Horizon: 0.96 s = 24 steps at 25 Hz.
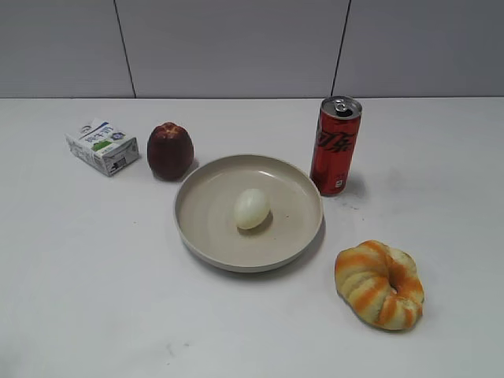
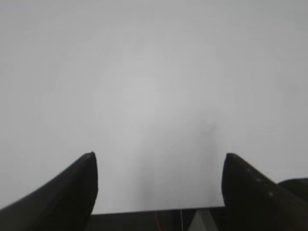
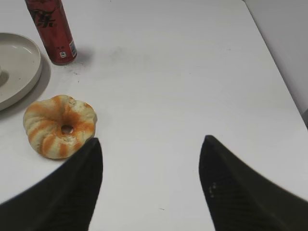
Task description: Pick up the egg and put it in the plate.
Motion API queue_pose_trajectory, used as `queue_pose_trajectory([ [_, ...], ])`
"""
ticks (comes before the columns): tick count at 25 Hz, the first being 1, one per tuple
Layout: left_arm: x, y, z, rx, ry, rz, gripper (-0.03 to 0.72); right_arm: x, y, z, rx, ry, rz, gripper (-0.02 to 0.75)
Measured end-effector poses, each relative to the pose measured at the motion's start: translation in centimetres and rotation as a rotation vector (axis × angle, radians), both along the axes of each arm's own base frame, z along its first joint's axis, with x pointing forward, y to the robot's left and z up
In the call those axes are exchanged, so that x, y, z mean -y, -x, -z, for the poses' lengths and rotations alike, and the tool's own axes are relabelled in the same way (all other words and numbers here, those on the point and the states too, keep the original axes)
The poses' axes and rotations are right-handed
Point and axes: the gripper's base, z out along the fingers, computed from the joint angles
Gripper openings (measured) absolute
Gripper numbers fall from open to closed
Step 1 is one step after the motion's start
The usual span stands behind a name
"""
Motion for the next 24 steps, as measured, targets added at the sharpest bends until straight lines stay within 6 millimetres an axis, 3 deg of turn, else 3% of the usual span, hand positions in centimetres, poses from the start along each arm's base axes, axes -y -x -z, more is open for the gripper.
queue_pose_trajectory([
  [6, -0.3, 4.2, -1.8, 0.296, 0.022, -0.001, 0.589, 0.0, 0.0, 0.0, 0.000, 0.000, 0.000, 0.479],
  [14, -0.6, 8.5, -2.2, 0.567, 0.042, -0.001, 0.587, 0.0, 0.0, 0.0, 0.000, 0.000, 0.000, 0.479],
  [24, -0.7, 8.9, -2.1, 0.589, 0.043, -0.001, 0.587, 0.0, 0.0, 0.0, 0.001, 0.000, 0.000, 0.479],
])
